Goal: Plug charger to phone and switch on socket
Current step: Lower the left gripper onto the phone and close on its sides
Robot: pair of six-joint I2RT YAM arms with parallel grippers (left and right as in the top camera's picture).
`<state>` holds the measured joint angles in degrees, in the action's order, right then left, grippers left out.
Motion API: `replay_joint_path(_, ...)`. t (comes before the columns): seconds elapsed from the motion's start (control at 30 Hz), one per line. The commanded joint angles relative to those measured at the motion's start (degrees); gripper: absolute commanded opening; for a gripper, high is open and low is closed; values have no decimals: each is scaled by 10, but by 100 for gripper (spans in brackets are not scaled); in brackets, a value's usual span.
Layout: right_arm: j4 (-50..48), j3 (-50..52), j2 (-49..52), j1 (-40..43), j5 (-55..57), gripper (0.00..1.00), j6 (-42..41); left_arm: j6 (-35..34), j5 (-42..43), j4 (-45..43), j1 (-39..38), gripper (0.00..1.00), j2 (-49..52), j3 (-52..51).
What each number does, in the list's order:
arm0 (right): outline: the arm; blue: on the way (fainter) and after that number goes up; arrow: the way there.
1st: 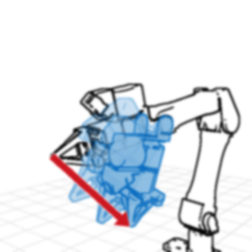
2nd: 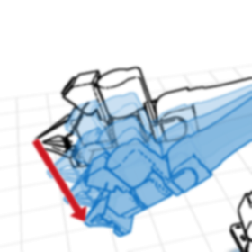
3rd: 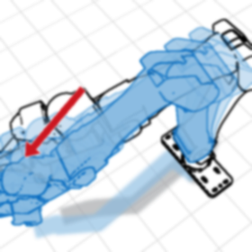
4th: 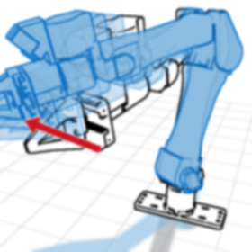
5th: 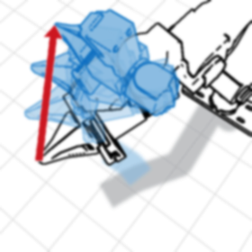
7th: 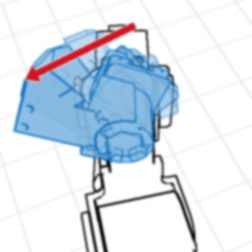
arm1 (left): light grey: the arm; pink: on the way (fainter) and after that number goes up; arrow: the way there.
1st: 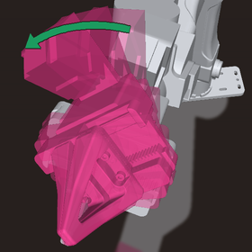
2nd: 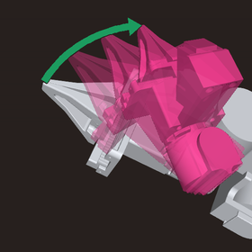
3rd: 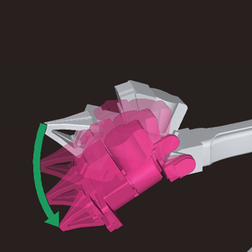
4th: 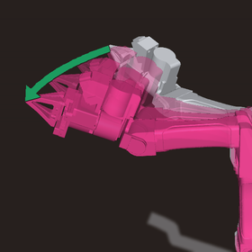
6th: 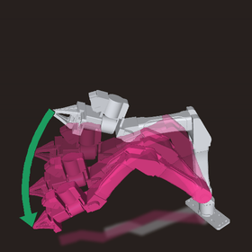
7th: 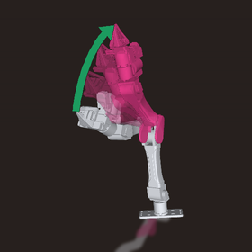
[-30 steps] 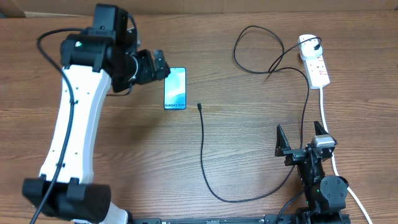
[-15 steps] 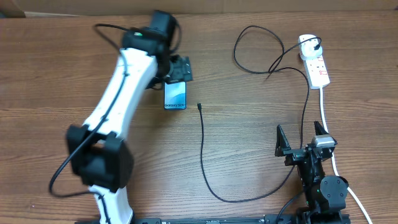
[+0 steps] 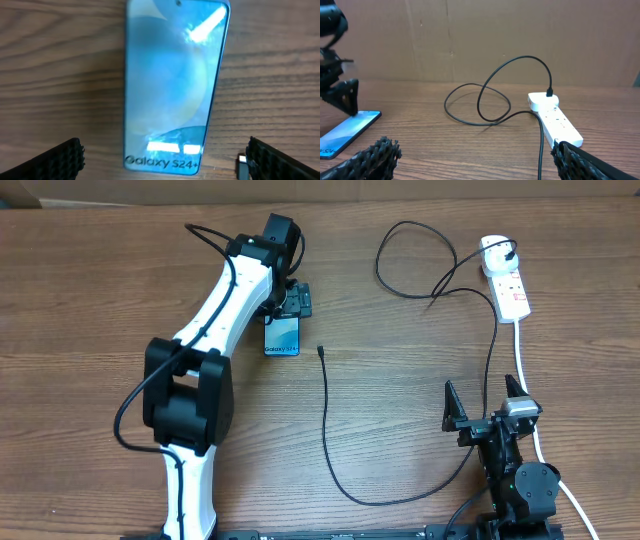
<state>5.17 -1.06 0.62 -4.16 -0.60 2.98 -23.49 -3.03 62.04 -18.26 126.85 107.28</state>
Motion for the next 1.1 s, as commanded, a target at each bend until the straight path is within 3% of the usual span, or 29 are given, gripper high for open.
replay_joint_path(0.0, -3, 6, -5, 0, 5, 100, 1, 57, 39, -2, -2, 100, 31, 10)
replay_joint_path(0.17, -3, 6, -5, 0, 5, 100, 1, 61, -1, -7, 0, 100, 56, 10)
replay_joint_path(1.07, -3, 6, -5, 0, 5, 100, 1, 27, -1, -28, 7, 100, 69, 8)
